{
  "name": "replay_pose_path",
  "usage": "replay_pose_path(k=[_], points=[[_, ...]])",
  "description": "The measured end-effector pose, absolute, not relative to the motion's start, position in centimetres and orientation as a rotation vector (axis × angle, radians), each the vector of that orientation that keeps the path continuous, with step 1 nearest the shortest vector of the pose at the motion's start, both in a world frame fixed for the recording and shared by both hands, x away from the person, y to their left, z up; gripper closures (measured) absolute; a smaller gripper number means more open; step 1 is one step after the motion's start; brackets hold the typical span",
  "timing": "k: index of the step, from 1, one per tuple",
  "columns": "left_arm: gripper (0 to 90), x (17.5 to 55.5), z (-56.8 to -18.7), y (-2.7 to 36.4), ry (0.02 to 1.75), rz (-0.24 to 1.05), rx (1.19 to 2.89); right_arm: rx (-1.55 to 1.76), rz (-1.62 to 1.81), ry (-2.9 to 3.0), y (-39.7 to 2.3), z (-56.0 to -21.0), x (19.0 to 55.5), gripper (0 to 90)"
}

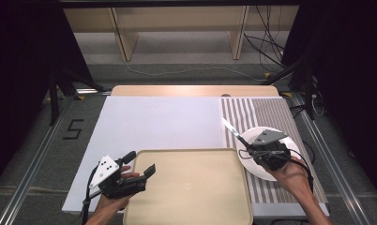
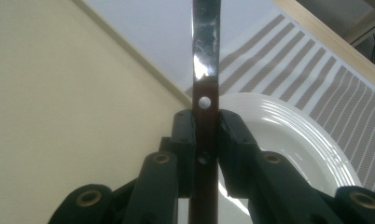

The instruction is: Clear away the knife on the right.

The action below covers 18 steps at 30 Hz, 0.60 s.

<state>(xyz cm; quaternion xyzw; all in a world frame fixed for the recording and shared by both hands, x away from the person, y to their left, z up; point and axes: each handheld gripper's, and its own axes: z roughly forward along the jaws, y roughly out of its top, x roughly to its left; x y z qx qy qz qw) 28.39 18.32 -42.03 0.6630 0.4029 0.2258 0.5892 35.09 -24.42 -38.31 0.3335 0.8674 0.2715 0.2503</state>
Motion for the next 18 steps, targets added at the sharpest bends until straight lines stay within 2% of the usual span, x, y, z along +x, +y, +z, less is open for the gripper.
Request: replay_pose_path(k=[18], points=[[14.7, 28.4, -42.0, 18.4, 0.936, 0.527, 1.545, 0.905, 0.842, 2.440, -22.6, -39.5, 30.9, 77.7]])
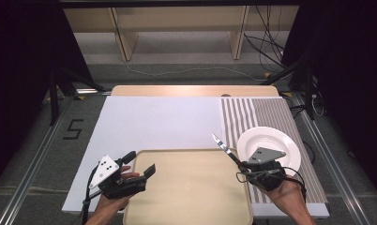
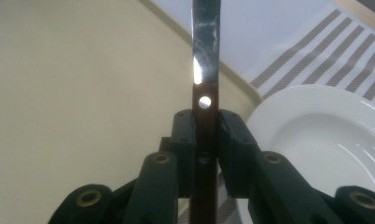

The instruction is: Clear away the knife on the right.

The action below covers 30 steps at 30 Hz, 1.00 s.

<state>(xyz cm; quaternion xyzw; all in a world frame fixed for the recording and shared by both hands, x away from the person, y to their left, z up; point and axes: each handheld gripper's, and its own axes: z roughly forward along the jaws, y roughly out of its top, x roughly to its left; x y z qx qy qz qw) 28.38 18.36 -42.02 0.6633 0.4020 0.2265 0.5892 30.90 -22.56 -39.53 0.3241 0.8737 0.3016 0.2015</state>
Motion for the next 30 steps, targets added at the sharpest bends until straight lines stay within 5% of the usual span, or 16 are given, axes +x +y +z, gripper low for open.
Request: replay_pose_path(k=[30], points=[[14.7, 28.4, -42.0, 18.4, 0.940, 0.526, 1.543, 1.055, 0.895, 2.652, -20.3, -43.1, 29.4, 77.7]])
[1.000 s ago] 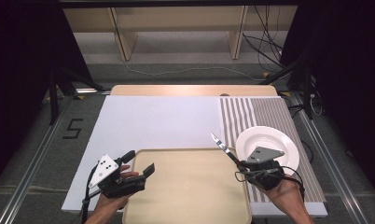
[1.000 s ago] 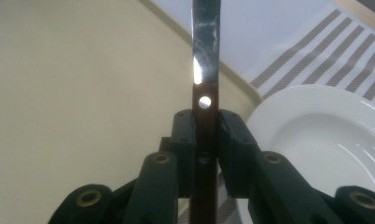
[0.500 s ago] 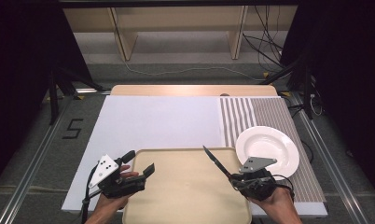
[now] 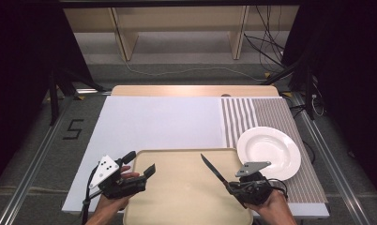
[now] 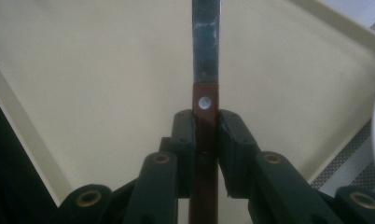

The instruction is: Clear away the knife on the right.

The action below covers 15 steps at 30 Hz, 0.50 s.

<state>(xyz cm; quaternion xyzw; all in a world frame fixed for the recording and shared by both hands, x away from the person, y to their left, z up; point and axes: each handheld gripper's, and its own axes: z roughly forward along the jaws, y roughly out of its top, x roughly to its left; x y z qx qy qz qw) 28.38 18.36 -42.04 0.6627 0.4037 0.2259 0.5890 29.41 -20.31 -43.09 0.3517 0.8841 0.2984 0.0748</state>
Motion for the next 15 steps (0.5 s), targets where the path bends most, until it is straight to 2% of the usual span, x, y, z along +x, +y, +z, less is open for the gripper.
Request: replay_pose_path(k=[15], points=[[14.7, 28.4, -42.0, 18.4, 0.941, 0.525, 1.544, 1.097, 0.800, 2.766, -19.4, -44.7, 29.6, 77.7]])
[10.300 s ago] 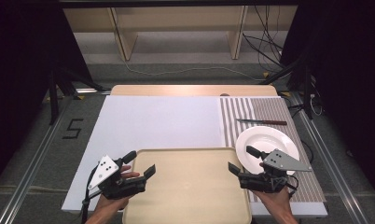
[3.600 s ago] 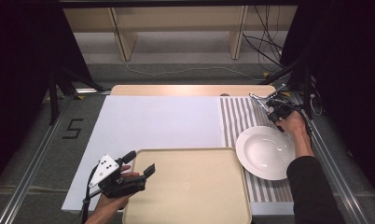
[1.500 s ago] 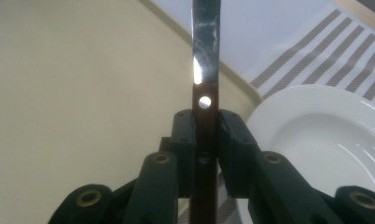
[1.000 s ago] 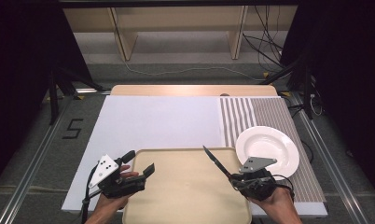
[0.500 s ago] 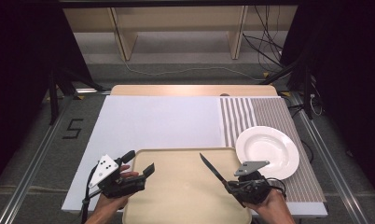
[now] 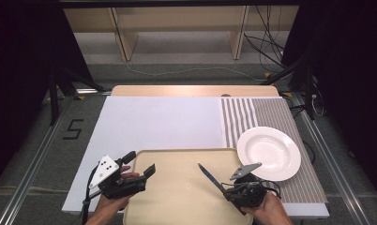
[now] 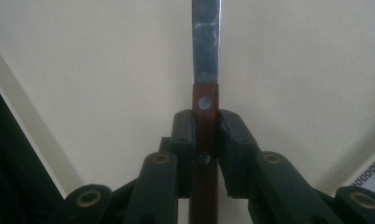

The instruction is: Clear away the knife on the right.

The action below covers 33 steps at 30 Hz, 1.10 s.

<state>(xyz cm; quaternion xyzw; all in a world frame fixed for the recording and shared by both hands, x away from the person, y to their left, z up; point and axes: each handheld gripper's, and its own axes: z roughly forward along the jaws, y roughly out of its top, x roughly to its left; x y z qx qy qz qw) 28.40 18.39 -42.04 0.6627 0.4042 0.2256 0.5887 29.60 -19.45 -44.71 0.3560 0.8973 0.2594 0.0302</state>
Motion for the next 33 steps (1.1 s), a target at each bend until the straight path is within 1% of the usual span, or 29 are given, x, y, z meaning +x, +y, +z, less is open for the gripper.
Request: replay_pose_path(k=[16, 19, 21, 22, 23, 25, 26, 31, 33], points=[[14.7, 28.4, -42.0, 18.4, 0.942, 0.525, 1.542, 1.158, 0.670, 2.821, -18.7, -46.0, 30.0, 77.3], [14.7, 28.4, -42.0, 18.4, 0.944, 0.524, 1.539, 1.167, 0.652, 2.826, -18.6, -46.0, 29.9, 75.8], [14.7, 28.4, -42.0, 18.4, 0.943, 0.524, 1.539, 1.165, 0.662, 2.831, -18.5, -45.8, 29.9, 65.1], [14.7, 28.4, -42.0, 18.4, 0.943, 0.524, 1.539, 1.165, 0.662, 2.831, -18.5, -45.8, 29.9, 65.1], [14.7, 28.4, -42.0, 18.4, 0.942, 0.524, 1.538, 1.151, 0.714, 2.815, -18.5, -45.3, 29.9, 57.1], [14.7, 28.4, -42.0, 18.4, 0.943, 0.523, 1.537, 1.133, 0.756, 2.788, -18.4, -44.8, 29.9, 56.0], [14.7, 28.4, -42.0, 18.4, 0.943, 0.523, 1.538, 1.106, 0.786, 2.782, -18.3, -44.6, 29.8, 57.0], [14.7, 28.4, -42.0, 18.4, 0.942, 0.523, 1.539, 0.973, 0.904, 2.732, -18.1, -44.1, 29.6, 75.3], [14.7, 28.4, -42.0, 18.4, 0.942, 0.522, 1.539, 0.967, 0.920, 2.719, -17.9, -44.1, 29.7, 80.8]])
